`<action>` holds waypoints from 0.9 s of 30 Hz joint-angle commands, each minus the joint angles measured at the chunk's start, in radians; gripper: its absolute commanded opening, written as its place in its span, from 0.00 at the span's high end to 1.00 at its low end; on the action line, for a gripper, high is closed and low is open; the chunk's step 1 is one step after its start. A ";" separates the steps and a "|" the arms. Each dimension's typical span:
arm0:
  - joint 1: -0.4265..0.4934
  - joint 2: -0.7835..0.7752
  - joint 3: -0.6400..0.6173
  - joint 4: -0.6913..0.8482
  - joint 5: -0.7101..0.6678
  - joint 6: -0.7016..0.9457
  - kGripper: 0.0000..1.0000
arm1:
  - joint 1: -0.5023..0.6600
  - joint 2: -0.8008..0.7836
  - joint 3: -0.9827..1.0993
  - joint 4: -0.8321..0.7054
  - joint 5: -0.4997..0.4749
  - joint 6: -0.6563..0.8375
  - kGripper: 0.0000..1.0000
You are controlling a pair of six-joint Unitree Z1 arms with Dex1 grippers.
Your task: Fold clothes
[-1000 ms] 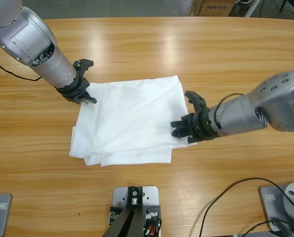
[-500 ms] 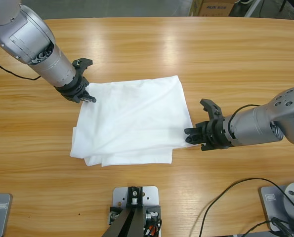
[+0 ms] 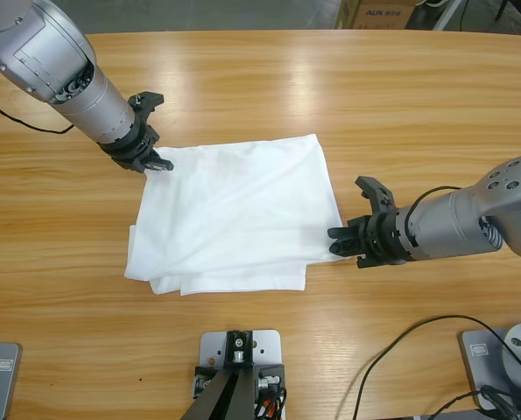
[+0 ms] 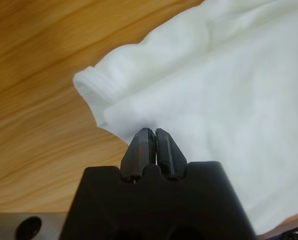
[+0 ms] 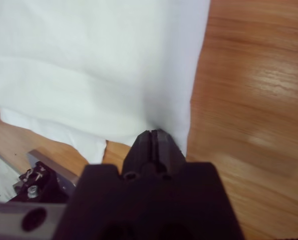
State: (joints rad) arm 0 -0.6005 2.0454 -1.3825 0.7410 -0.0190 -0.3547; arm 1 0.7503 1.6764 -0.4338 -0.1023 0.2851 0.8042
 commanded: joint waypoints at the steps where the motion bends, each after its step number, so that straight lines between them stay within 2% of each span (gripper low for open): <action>1: -0.038 -0.048 -0.029 0.058 -0.168 -0.028 1.00 | 0.012 0.051 0.042 -0.012 -0.013 0.012 1.00; 5: -0.033 0.023 -0.036 0.003 -0.282 0.012 1.00 | 0.012 0.053 0.043 -0.017 -0.010 0.012 1.00; 14: -0.012 0.187 -0.068 -0.036 -0.266 0.006 1.00 | 0.012 0.048 0.052 -0.017 -0.009 0.012 1.00; 22: 0.096 0.129 -0.033 -0.037 -0.164 0.014 1.00 | 0.012 0.064 0.052 -0.026 -0.007 0.012 1.00; 27: 0.107 0.101 -0.024 -0.031 -0.164 0.014 1.00 | 0.012 0.081 0.052 -0.036 -0.004 0.012 1.00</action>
State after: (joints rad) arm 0 -0.5364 2.1429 -1.4460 0.7120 -0.2113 -0.3519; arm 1 0.7503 1.6817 -0.4247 -0.1267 0.2851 0.8050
